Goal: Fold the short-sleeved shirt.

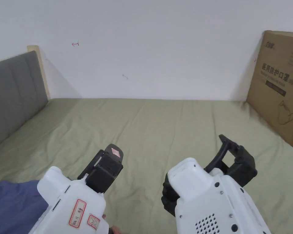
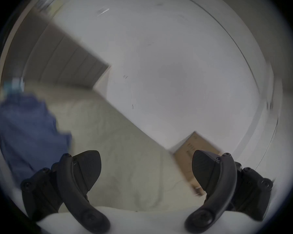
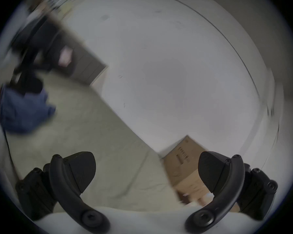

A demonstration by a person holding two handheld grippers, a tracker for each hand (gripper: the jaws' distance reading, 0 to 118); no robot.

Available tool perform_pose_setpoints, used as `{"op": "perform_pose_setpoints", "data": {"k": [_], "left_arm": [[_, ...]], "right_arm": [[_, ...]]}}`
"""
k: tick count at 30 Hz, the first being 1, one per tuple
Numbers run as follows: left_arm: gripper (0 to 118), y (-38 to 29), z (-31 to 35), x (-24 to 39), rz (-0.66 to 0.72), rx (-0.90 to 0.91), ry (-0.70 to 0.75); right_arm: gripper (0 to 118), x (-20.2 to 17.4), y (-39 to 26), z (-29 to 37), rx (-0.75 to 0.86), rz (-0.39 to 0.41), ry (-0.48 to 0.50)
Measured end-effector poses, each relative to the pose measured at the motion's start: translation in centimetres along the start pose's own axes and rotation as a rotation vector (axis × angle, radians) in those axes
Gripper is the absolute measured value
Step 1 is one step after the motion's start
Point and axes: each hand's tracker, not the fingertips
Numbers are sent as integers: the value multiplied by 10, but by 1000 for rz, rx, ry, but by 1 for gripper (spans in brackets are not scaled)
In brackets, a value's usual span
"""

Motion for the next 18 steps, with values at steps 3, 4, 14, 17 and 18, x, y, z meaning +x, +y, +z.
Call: {"op": "perform_pose_setpoints", "data": {"k": [3,4,14,17,18], "left_arm": [[111,9,2,37,-362,37,42],[111,9,4,48,-498,51,57],[112,-4,8,58,-745,18,6],[111,-4,8,57,-792,55,60],[109,-3,7,57,-828,56,72]], "right_arm": [[118,36,-5,-4,-27,-586,23],[118,45,-12,-4,-33,-765,26],[118,42,-46,-2,-140,-691,-144],[118,35,-39,0,-115,-614,-138],[118,34,-37,-1,-119,-606,-134]]}}
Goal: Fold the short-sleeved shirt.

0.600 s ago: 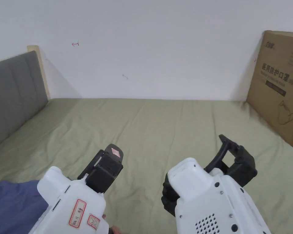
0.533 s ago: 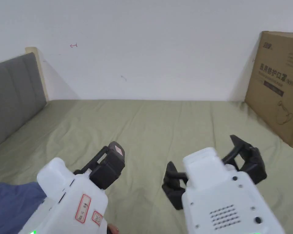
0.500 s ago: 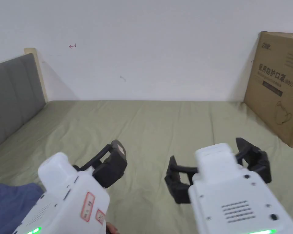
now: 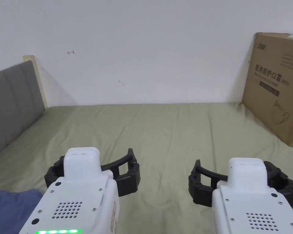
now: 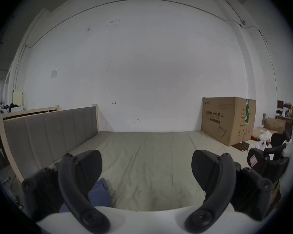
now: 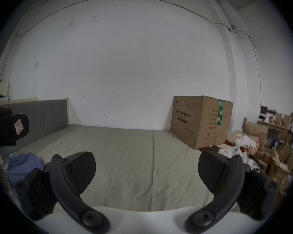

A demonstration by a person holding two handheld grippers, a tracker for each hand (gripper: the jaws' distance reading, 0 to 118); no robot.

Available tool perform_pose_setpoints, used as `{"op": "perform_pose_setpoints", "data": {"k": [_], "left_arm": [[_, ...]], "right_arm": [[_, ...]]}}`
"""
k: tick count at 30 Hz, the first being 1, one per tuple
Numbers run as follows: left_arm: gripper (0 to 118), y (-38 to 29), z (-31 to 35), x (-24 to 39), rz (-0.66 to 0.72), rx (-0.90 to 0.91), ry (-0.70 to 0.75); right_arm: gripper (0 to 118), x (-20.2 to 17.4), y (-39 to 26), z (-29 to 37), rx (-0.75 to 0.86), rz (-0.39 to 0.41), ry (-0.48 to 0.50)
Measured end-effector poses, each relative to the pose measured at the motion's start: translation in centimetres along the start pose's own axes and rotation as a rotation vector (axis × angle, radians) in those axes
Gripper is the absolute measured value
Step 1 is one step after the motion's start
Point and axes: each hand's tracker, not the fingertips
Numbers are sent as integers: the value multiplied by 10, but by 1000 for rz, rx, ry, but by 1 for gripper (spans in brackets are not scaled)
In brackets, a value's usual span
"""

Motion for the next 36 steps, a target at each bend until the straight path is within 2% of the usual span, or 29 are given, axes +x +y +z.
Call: {"op": "perform_pose_setpoints", "data": {"k": [1,2,3,4,5,7,8,10,11,14,19,23,26,28,30,34,36], "left_arm": [[100,0,0,0,-6,-5,-5],[84,0,0,0,-13,-14,-7],[58,1,0,-1,-17,-30,-7],[20,1,0,0,-11,-26,-13],[5,1,0,1,-12,-22,-13],[2,-2,-2,5,-26,-11,10],[0,-2,-1,6,-48,-23,33],[0,-3,-1,3,-29,-25,-11],[0,-2,-2,1,0,-44,-43],[0,-1,-2,-1,37,-29,-16],[0,3,-2,-5,59,-27,-36],[0,3,2,-17,58,-44,-11],[0,4,9,-39,65,-46,61],[0,4,15,-57,48,-52,145],[0,3,25,-83,55,-69,223],[0,-5,50,-136,88,-111,396],[0,-13,61,-158,84,-141,470]], "right_arm": [[118,-1,1,0,-4,8,8],[118,-2,2,1,-7,14,11],[117,-4,3,2,-11,17,10],[109,-4,3,2,-14,14,11],[90,-4,4,2,-13,4,15],[5,-6,4,4,-14,2,29],[5,-9,3,6,2,10,22],[5,-9,3,6,32,28,-60],[4,-5,4,7,27,16,-25],[0,-1,5,5,8,-18,-27],[0,0,4,2,-9,-20,-32],[0,-14,9,-5,-26,-10,37],[0,-41,15,-9,-20,-9,143],[0,-65,18,-12,-33,-10,253],[0,-98,21,-12,-35,10,344],[0,-153,17,-3,-63,-7,539],[0,-177,13,1,-80,18,614]]}}
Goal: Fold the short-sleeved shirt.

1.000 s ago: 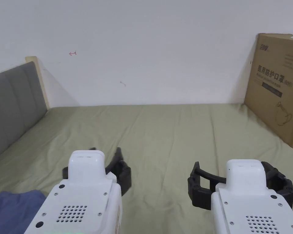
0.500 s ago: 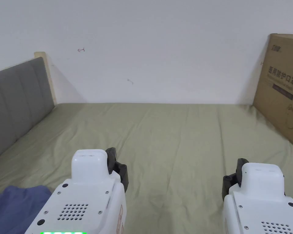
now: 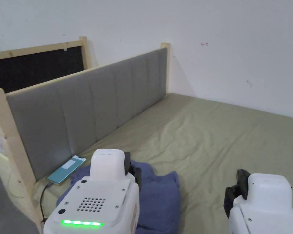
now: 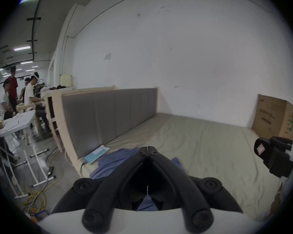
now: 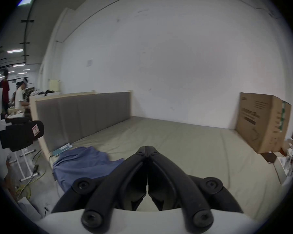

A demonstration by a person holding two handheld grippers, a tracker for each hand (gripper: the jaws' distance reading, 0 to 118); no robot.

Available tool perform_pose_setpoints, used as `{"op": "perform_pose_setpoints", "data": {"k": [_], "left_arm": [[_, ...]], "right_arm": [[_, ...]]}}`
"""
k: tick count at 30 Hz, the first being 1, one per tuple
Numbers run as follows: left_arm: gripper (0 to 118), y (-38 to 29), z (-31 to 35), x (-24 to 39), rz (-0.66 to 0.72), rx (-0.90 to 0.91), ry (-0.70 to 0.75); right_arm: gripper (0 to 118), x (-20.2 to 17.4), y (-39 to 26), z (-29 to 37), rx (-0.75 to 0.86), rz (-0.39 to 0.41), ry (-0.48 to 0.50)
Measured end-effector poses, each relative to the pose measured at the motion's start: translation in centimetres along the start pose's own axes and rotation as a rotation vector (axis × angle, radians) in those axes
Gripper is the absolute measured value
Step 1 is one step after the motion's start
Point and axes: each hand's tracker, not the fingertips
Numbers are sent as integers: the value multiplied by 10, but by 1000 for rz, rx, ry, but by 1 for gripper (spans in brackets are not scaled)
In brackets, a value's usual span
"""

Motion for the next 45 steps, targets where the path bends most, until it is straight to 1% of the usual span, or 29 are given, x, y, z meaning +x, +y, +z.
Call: {"op": "perform_pose_setpoints", "data": {"k": [2,3,7,8,9,10,12,14,15,16,17,19,20,21,22,23,24,25,26,27,28,29,32,35,37,39,41,43,45], "left_arm": [[0,-6,-4,-16,-9,-48,43],[0,-10,-8,-23,1,-66,61],[0,-31,-40,-32,29,-189,46],[4,-38,-52,-30,18,-219,42],[24,-45,-64,-29,10,-237,42],[74,-50,-78,-29,-3,-295,7],[99,-63,-104,-25,-3,-363,-30],[118,-76,-133,-26,9,-414,-68],[115,-84,-151,-26,17,-452,-90],[115,-92,-161,-25,14,-481,-79],[115,-97,-179,-25,0,-489,-104],[115,-113,-214,-20,-30,-588,-93],[114,-121,-225,-17,-51,-611,-112],[110,-131,-238,-14,-59,-643,-120],[98,-143,-253,-12,-60,-698,-135],[92,-154,-265,-11,-55,-757,-154],[92,-164,-267,-3,-50,-824,-148],[84,-177,-274,0,-64,-875,-126],[68,-177,-272,1,-105,-819,-84],[48,-164,-267,3,-102,-813,-111],[13,-157,-265,4,-94,-829,-137],[1,-156,-267,3,-93,-830,-132],[1,-164,-277,1,-50,-835,-68],[1,-159,-275,-4,-27,-846,-90],[1,-150,-272,-11,90,-851,-110],[1,-141,-266,-24,231,-826,-128],[1,-124,-256,-28,314,-754,-189],[1,-102,-249,-15,338,-715,-254],[1,-80,-245,13,297,-696,-296]], "right_arm": [[0,-16,-5,-6,-11,38,36],[0,-22,-7,-10,-19,43,56],[0,-26,-16,-21,-68,34,83],[0,-25,-19,-25,-80,38,78],[0,-22,-21,-28,-91,38,70],[0,-20,-23,-33,-107,35,64],[0,-13,-28,-44,-147,9,47],[0,-6,-34,-55,-185,-20,37],[0,-3,-37,-61,-199,-24,32],[0,-2,-41,-66,-211,-21,25],[0,0,-44,-70,-225,-15,16],[0,2,-53,-80,-253,-5,9],[0,3,-56,-85,-270,-4,4],[0,3,-60,-88,-288,-4,1],[0,4,-65,-92,-307,-3,1],[0,5,-68,-95,-319,-5,-1],[0,6,-72,-97,-332,-6,-1],[0,7,-76,-99,-346,-6,-2],[0,8,-79,-101,-358,-8,-1],[0,10,-81,-102,-369,-11,3],[0,12,-84,-103,-375,-16,4],[0,13,-86,-104,-381,-24,3],[0,18,-89,-105,-403,-59,-4],[0,24,-88,-100,-402,-49,-19],[0,32,-85,-96,-393,-50,-39],[0,43,-81,-92,-385,-78,-62],[0,56,-78,-86,-372,-102,-92],[0,70,-75,-80,-356,-118,-127],[0,85,-71,-72,-342,-137,-159]]}}
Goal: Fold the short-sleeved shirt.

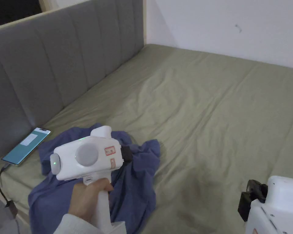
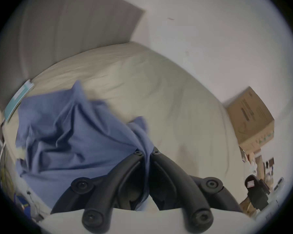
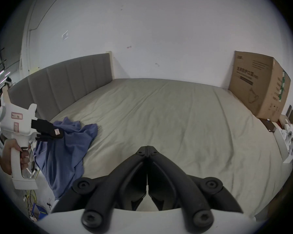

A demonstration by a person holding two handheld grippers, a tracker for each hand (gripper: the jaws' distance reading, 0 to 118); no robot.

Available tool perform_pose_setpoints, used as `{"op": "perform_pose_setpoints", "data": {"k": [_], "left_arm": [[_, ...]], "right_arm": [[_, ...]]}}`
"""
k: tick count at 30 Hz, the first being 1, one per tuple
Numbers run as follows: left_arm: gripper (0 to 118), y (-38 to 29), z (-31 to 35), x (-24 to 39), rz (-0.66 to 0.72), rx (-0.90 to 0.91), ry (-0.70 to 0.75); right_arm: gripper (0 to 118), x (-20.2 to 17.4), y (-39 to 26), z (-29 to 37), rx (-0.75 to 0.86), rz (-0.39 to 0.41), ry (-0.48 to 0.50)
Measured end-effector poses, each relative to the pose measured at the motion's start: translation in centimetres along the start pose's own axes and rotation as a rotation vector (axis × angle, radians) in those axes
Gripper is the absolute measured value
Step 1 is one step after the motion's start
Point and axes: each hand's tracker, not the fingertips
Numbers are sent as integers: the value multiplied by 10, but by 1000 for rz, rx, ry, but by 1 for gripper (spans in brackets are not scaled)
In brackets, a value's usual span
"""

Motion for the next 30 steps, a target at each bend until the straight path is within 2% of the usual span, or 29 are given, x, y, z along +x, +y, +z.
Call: {"op": "perform_pose_setpoints", "data": {"k": [5,10,14,16,18,20,23,24,25,26,28,29,30], "left_arm": [[1,-6,-8,112,-115,-6,-211],[1,-54,-25,256,-328,-127,-440],[1,-93,-17,349,-418,-218,-738],[1,-108,-6,394,-447,-222,-830],[1,-130,2,429,-536,-218,-855],[1,-156,-12,450,-552,-291,-847],[3,-215,-50,460,-655,-380,-703],[9,-237,-66,459,-721,-406,-646],[36,-255,-80,455,-732,-458,-606],[47,-267,-91,449,-723,-497,-591],[71,-281,-109,435,-602,-587,-560],[101,-284,-114,431,-580,-593,-585],[114,-284,-118,431,-610,-614,-593]], "right_arm": [[0,52,8,28,62,-85,-101],[0,117,18,66,128,-171,-250],[0,169,24,101,186,-243,-382],[0,194,24,118,216,-279,-445],[0,215,20,130,229,-311,-502],[0,232,13,136,211,-338,-548],[0,254,-5,137,159,-383,-579],[0,259,-13,135,143,-399,-582],[0,264,-19,134,123,-413,-582],[0,267,-23,133,106,-420,-584],[0,272,-32,129,81,-430,-587],[0,274,-34,128,74,-433,-589],[0,276,-35,126,66,-436,-590]]}}
